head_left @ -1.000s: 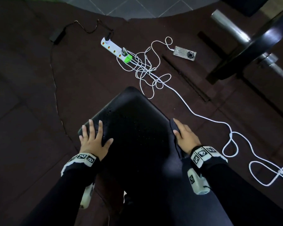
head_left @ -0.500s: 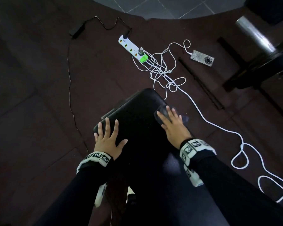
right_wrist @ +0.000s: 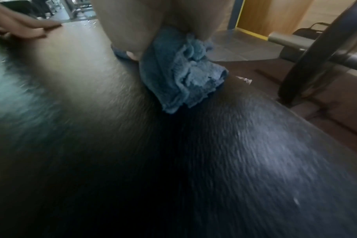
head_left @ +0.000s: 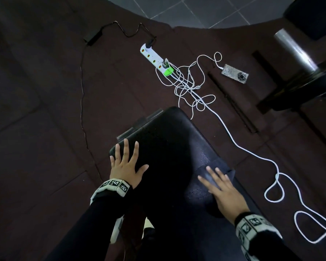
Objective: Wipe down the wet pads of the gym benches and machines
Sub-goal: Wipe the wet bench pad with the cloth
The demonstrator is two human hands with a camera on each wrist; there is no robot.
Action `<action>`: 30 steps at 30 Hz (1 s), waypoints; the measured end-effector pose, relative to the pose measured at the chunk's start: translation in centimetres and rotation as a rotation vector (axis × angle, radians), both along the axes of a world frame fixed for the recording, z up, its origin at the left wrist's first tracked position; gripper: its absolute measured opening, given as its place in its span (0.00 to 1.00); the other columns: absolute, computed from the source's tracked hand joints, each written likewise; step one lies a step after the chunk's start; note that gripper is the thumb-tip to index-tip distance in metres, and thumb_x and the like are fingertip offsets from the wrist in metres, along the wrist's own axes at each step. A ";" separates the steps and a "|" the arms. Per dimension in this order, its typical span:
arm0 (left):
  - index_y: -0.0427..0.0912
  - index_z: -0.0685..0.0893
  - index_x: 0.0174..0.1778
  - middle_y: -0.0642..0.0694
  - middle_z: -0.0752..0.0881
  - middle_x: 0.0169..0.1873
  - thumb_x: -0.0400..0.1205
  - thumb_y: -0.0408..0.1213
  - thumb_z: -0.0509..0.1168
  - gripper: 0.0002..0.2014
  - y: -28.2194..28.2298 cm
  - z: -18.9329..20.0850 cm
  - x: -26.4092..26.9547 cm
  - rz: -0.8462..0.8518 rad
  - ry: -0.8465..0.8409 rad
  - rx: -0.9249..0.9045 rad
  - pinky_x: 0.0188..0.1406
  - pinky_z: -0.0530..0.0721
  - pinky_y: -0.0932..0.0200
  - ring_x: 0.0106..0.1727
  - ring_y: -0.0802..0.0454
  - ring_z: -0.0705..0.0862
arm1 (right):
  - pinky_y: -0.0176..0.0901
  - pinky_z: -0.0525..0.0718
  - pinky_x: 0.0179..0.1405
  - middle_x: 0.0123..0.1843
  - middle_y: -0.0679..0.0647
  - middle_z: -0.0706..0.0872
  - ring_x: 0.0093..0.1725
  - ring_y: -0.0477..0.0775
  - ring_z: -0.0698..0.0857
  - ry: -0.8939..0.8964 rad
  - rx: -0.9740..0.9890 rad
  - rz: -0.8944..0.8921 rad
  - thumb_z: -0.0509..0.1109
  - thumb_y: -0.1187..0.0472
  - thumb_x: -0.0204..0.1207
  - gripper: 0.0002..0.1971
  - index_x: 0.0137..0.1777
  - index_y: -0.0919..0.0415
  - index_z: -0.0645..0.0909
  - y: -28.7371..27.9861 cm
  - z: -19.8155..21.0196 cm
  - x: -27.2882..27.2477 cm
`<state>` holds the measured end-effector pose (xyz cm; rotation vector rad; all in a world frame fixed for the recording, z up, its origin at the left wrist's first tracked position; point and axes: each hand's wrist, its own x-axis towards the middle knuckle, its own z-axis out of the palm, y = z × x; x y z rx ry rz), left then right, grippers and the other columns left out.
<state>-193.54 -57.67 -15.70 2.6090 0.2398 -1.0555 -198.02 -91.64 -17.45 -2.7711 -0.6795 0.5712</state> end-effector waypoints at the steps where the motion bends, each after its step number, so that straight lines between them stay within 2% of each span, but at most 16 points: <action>1: 0.57 0.25 0.76 0.52 0.20 0.75 0.83 0.63 0.49 0.40 0.0 0.0 0.0 0.001 -0.001 -0.002 0.79 0.36 0.39 0.80 0.42 0.26 | 0.54 0.67 0.76 0.84 0.44 0.50 0.80 0.55 0.56 0.014 0.024 -0.057 0.71 0.80 0.59 0.58 0.80 0.34 0.49 -0.2 0.0 0.9; 3: 0.56 0.25 0.76 0.52 0.20 0.75 0.83 0.63 0.49 0.40 0.0 0.0 0.0 -0.002 -0.005 -0.004 0.79 0.37 0.38 0.80 0.41 0.26 | 0.57 0.69 0.74 0.84 0.44 0.51 0.81 0.53 0.53 0.042 0.069 -0.163 0.71 0.79 0.65 0.56 0.80 0.32 0.49 0.3 0.2 2.9; 5: 0.56 0.25 0.76 0.53 0.20 0.74 0.83 0.63 0.49 0.40 0.0 0.0 0.0 0.001 -0.008 -0.008 0.79 0.37 0.38 0.80 0.41 0.26 | 0.57 0.67 0.76 0.83 0.47 0.53 0.81 0.54 0.54 0.051 0.113 -0.237 0.67 0.73 0.75 0.44 0.78 0.32 0.51 1.5 0.0 5.0; 7: 0.57 0.25 0.75 0.53 0.20 0.74 0.82 0.64 0.49 0.40 0.1 -0.1 0.0 -0.001 -0.006 -0.004 0.79 0.37 0.38 0.80 0.41 0.26 | 0.59 0.66 0.76 0.83 0.50 0.55 0.81 0.59 0.58 0.034 0.122 -0.270 0.64 0.66 0.80 0.34 0.78 0.35 0.56 3.2 -0.3 7.1; 9: 0.57 0.25 0.75 0.53 0.20 0.74 0.82 0.64 0.49 0.40 0.1 -0.1 0.0 -0.005 -0.007 0.002 0.79 0.37 0.38 0.80 0.41 0.26 | 0.60 0.62 0.77 0.83 0.53 0.55 0.81 0.64 0.58 0.011 0.090 -0.263 0.62 0.64 0.82 0.29 0.79 0.41 0.60 5.2 -0.5 8.2; 11: 0.57 0.25 0.75 0.53 0.20 0.74 0.82 0.64 0.49 0.40 0.0 -0.1 0.0 -0.004 -0.007 0.000 0.79 0.37 0.38 0.80 0.41 0.26 | 0.63 0.59 0.76 0.83 0.56 0.57 0.80 0.67 0.58 -0.002 0.071 -0.234 0.65 0.66 0.79 0.31 0.79 0.45 0.63 7.2 -0.6 8.2; 13: 0.57 0.25 0.75 0.53 0.20 0.74 0.82 0.64 0.49 0.40 0.1 -0.1 0.0 0.000 -0.011 -0.005 0.79 0.37 0.38 0.80 0.41 0.26 | 0.64 0.62 0.72 0.81 0.57 0.65 0.77 0.68 0.65 -0.062 0.069 -0.111 0.74 0.70 0.68 0.41 0.78 0.44 0.64 8.6 -0.7 6.7; 14: 0.57 0.25 0.76 0.53 0.21 0.74 0.82 0.64 0.49 0.41 0.1 -0.2 -0.1 0.001 -0.020 -0.004 0.79 0.37 0.38 0.80 0.41 0.27 | 0.63 0.64 0.71 0.80 0.56 0.67 0.77 0.66 0.67 -0.071 0.056 -0.037 0.74 0.72 0.63 0.45 0.77 0.43 0.63 8.8 -0.8 5.5; 16: 0.57 0.26 0.76 0.53 0.21 0.74 0.82 0.64 0.50 0.41 0.2 -0.3 -0.1 0.006 -0.040 -0.003 0.79 0.38 0.38 0.81 0.41 0.28 | 0.59 0.65 0.75 0.81 0.52 0.64 0.79 0.60 0.62 -0.042 0.078 0.059 0.62 0.70 0.62 0.43 0.78 0.40 0.61 8.1 -1.0 2.5; 18: 0.57 0.26 0.76 0.54 0.21 0.74 0.82 0.64 0.50 0.41 0.1 -0.3 -0.2 0.006 -0.044 -0.004 0.79 0.38 0.38 0.81 0.41 0.28 | 0.54 0.58 0.79 0.82 0.49 0.60 0.80 0.55 0.58 -0.029 0.073 0.077 0.52 0.67 0.63 0.41 0.79 0.38 0.59 6.3 -0.9 -0.3; 20: 0.57 0.25 0.76 0.54 0.21 0.74 0.82 0.64 0.50 0.41 0.1 -0.4 -0.2 0.002 -0.040 -0.003 0.79 0.38 0.38 0.81 0.41 0.28 | 0.50 0.54 0.78 0.83 0.46 0.56 0.80 0.55 0.60 -0.016 0.034 0.050 0.57 0.72 0.63 0.45 0.80 0.37 0.54 3.7 -0.6 -2.3; 23: 0.57 0.25 0.76 0.54 0.20 0.73 0.82 0.64 0.50 0.41 0.1 -0.4 -0.1 -0.003 -0.035 -0.002 0.79 0.38 0.38 0.80 0.41 0.28 | 0.49 0.56 0.77 0.83 0.43 0.54 0.80 0.54 0.59 0.007 0.063 -0.094 0.68 0.76 0.66 0.50 0.80 0.35 0.52 0.2 -0.4 -2.3; 25: 0.57 0.25 0.76 0.53 0.20 0.73 0.82 0.64 0.50 0.41 0.1 -0.4 -0.2 -0.002 -0.040 -0.001 0.79 0.38 0.38 0.81 0.41 0.28 | 0.50 0.58 0.77 0.83 0.43 0.54 0.80 0.54 0.58 -0.006 0.115 -0.151 0.70 0.74 0.71 0.47 0.79 0.33 0.53 -0.8 -0.3 -0.9; 28: 0.57 0.25 0.76 0.53 0.21 0.74 0.82 0.64 0.49 0.41 0.1 -0.5 -0.2 -0.003 -0.043 -0.002 0.79 0.38 0.38 0.80 0.40 0.28 | 0.62 0.68 0.74 0.82 0.48 0.59 0.80 0.58 0.59 0.007 0.154 -0.229 0.68 0.71 0.75 0.41 0.78 0.34 0.56 -0.3 -0.4 2.5; 30: 0.57 0.25 0.76 0.53 0.21 0.74 0.82 0.64 0.49 0.41 0.1 -0.6 -0.2 -0.006 -0.045 0.000 0.79 0.38 0.38 0.80 0.40 0.28 | 0.65 0.68 0.73 0.82 0.52 0.60 0.80 0.61 0.61 0.018 0.167 -0.287 0.65 0.68 0.79 0.34 0.78 0.37 0.60 1.1 -0.6 4.8</action>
